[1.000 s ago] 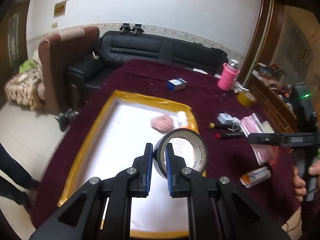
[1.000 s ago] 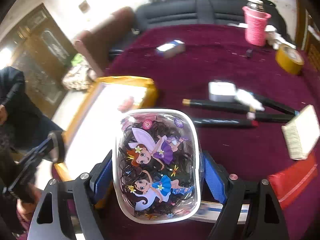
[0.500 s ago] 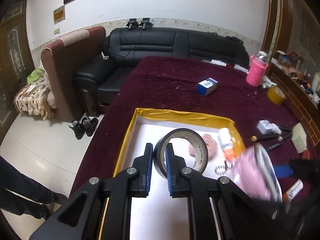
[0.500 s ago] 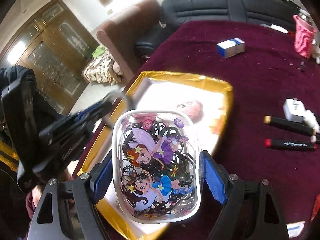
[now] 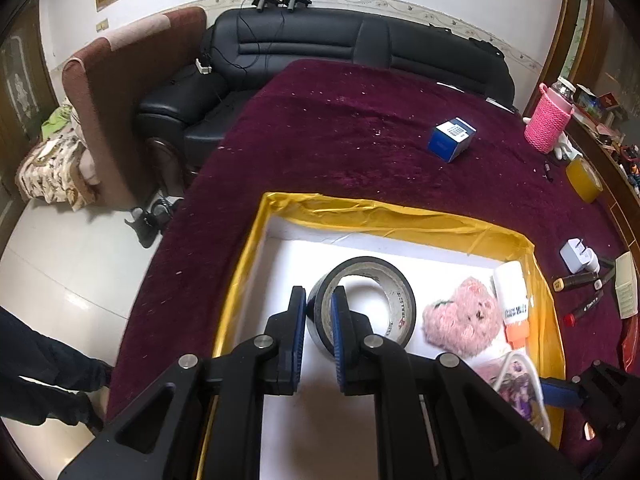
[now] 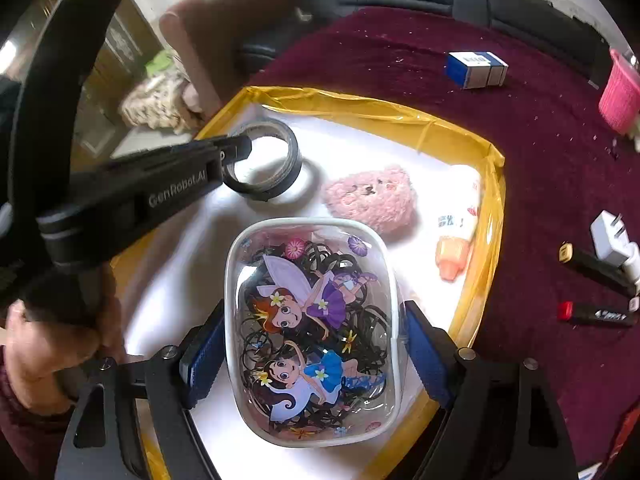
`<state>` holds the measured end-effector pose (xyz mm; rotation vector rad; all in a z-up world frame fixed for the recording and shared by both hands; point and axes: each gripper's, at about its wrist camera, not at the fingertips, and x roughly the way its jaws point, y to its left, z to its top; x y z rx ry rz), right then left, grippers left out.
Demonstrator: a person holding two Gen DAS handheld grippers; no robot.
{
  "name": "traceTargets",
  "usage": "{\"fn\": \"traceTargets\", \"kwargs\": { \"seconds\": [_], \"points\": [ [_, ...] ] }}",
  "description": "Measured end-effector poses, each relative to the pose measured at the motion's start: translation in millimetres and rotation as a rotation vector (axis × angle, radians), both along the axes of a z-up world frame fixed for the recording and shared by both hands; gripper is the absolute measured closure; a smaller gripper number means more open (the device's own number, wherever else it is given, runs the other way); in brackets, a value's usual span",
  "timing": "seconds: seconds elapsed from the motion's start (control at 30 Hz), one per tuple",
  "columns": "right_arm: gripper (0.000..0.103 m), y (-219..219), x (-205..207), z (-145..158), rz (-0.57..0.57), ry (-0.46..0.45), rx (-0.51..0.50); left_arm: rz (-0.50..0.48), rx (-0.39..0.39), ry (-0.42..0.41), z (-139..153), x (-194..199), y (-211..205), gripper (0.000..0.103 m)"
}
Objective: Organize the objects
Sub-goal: 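Carry the tape roll in the left tool into the tray while the right tool carries the pencil case, then open the left tool to release the tape while the right tool lowers the pencil case into the tray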
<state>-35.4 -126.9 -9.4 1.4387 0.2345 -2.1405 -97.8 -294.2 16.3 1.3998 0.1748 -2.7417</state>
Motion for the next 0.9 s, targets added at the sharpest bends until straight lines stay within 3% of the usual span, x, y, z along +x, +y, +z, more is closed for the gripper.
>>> {"fn": "traceTargets", "kwargs": {
  "seconds": [0.53,0.63,0.7,0.77,0.9],
  "points": [
    [0.016,-9,-18,-9,-0.028,0.071,0.100,0.010,0.031,-0.009,-13,-23,-2,0.092],
    [0.016,-10,-19,-10,-0.030,0.076,0.108,0.008,0.025,-0.006,-14,-23,-1,0.086],
    [0.016,-11,-19,-11,-0.030,0.082,0.113,0.009,0.023,0.004,-13,-23,1,0.077],
    [0.015,-11,-20,-12,-0.030,0.084,0.115,0.020,0.034,0.021,-9,-20,-3,0.045],
    [0.014,-8,-18,-8,-0.019,0.089,0.074,0.042,0.097,0.045,0,-11,-7,0.036]
  ]
}}
